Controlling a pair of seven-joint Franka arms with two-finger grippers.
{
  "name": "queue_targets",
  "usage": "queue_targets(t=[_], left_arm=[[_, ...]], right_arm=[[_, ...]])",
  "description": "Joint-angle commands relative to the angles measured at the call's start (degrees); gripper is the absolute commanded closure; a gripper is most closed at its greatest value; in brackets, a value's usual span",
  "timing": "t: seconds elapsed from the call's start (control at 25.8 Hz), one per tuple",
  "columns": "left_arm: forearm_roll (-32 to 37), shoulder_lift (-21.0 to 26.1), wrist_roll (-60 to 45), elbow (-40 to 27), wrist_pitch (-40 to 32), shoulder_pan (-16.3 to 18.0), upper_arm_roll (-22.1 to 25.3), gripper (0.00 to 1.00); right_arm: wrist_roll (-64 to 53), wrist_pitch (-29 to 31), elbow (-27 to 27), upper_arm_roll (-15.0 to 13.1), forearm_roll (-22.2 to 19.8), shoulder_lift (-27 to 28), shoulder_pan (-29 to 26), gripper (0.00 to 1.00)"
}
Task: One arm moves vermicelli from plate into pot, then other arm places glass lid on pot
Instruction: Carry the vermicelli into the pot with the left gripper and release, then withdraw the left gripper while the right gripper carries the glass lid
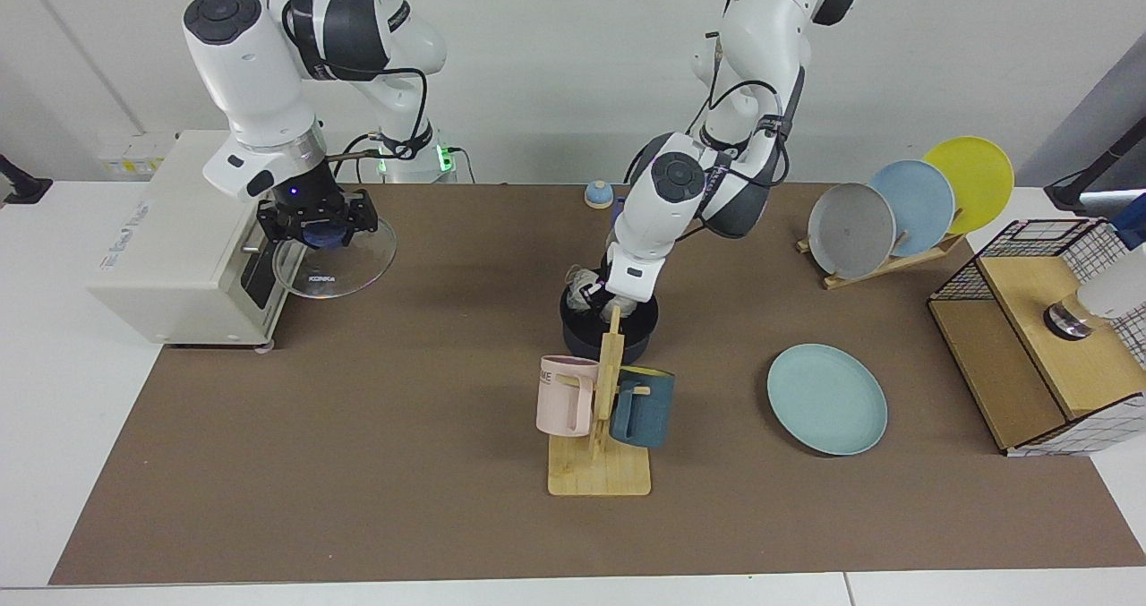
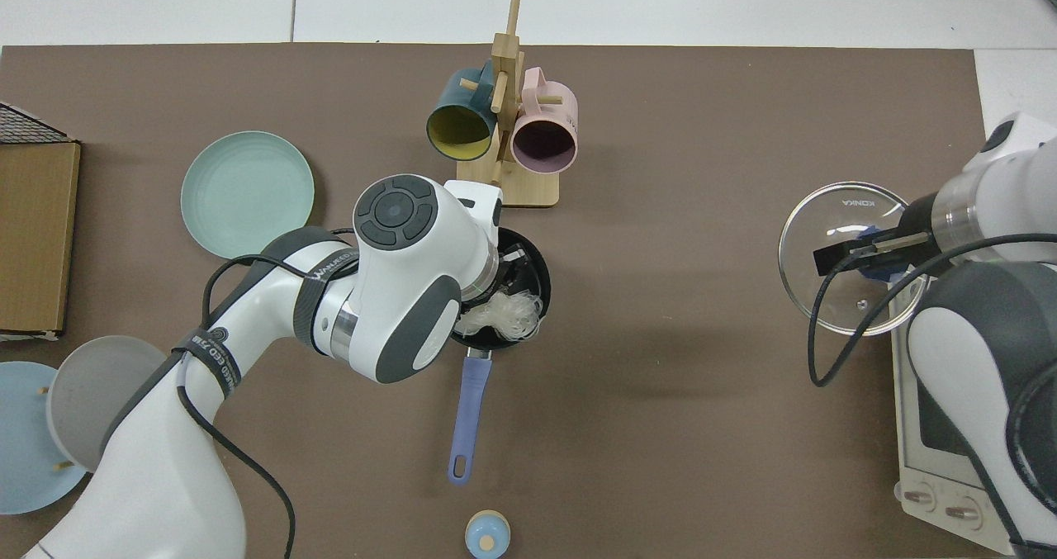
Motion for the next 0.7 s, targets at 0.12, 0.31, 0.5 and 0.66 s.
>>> queue_targets(t=[0.12, 0.31, 0.5, 0.66], left_arm=[[-0.22, -0.85, -0.34, -0.38, 0.45, -0.56, 0.60, 0.01], [0.13, -2.43, -0.25, 0.84, -1.56, -0.13, 1.47, 0.00], [0.13, -4.19, 2.55, 6.63, -8.15, -0.48, 4.99, 0.00], [0.22, -4.46, 6.77, 11.12, -12.64, -0.48, 7.18, 0.00]], right_arm=[[-1.42, 0.88, -1.37, 0.38, 1.28, -1.21, -0.87, 1.00], [-1.33, 1.67, -1.90, 0.38, 4.17, -1.21, -0.95, 1.00], [-1.16, 1.76, -1.81, 0.38, 4.44, -1.21, -0.25, 1.00], [1.30, 2.11, -1.81, 2.48, 4.44, -1.21, -0.16, 1.00]])
